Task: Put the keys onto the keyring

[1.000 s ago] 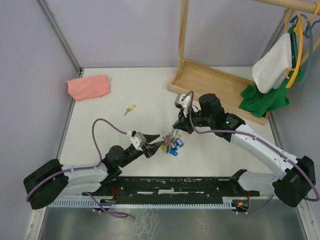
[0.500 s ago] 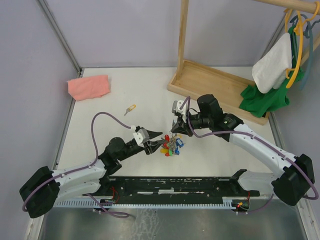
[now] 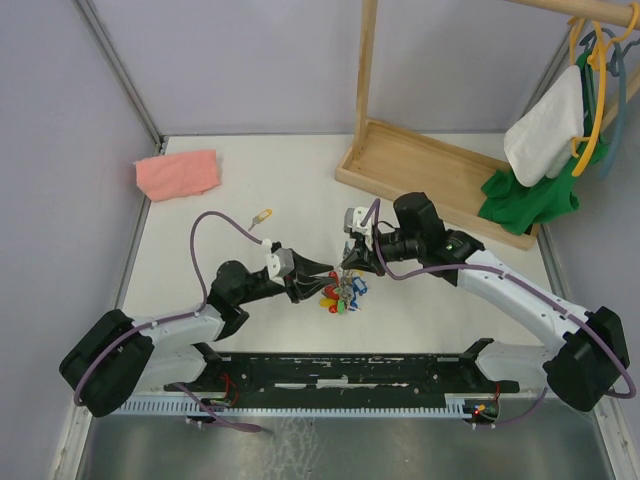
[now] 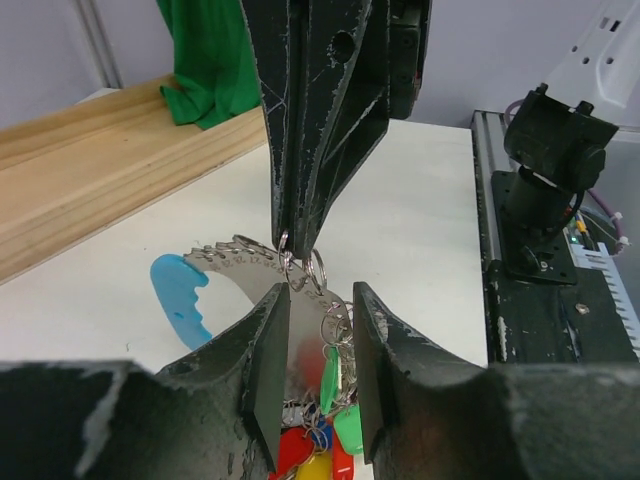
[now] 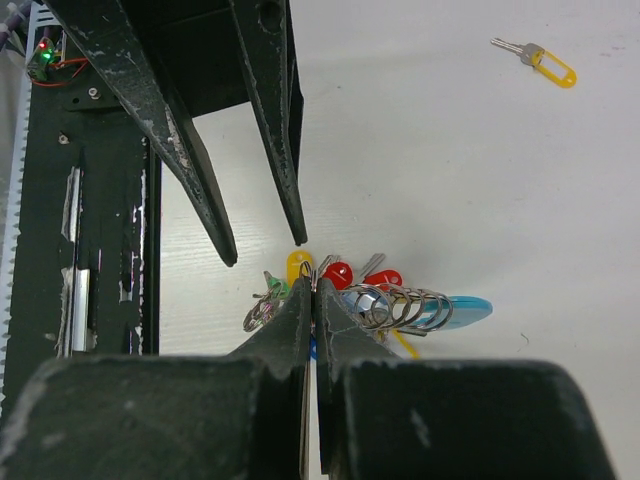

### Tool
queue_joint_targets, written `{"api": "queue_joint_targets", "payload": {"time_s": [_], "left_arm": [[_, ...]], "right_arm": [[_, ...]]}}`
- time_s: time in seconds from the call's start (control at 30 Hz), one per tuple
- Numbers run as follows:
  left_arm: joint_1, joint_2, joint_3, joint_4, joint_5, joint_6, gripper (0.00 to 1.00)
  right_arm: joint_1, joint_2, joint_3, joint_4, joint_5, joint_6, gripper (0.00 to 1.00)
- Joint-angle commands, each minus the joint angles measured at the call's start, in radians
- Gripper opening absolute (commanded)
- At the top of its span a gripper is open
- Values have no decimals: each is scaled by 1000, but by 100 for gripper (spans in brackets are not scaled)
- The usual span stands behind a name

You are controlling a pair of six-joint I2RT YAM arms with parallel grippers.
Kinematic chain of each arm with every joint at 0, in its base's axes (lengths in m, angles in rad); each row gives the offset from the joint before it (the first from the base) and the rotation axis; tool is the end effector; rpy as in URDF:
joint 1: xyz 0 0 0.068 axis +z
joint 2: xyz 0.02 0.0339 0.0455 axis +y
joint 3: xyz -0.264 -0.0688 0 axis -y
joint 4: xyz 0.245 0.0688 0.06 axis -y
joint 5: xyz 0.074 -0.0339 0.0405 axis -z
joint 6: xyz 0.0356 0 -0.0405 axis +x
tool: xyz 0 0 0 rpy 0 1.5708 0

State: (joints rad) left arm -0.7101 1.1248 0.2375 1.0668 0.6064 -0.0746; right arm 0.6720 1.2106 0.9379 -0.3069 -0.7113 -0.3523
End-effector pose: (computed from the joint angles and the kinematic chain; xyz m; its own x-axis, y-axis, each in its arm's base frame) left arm 0.1452 -0.1516 0.2180 0.0634 -0.1353 -0.9888 0.9683 0.2481 0.0281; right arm 0.1918 0.1823 0.2971 -0.0921 -0.4072 -0.9087 -0.9917 0.1196 0.0469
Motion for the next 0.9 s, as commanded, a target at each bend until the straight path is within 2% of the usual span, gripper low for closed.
{"api": "queue_joint_targets", "payload": {"time_s": [0.0,0.33,0.63,0.87], "left_arm": [[11,37,52,110,73,-61,37],[21,69,65,98,14,-83,35],[21,117,83,78,16,-103,33],[21,135,96,86,41,-115,27]], "right_arm": [[-3,-35,-2,76,-49,-17,1],[-3,-42,-9,84,-59,-17,1],[-3,-42,-13,95,-62,-11,1],[-2,-41,-17,109,-66,-2,1]]}}
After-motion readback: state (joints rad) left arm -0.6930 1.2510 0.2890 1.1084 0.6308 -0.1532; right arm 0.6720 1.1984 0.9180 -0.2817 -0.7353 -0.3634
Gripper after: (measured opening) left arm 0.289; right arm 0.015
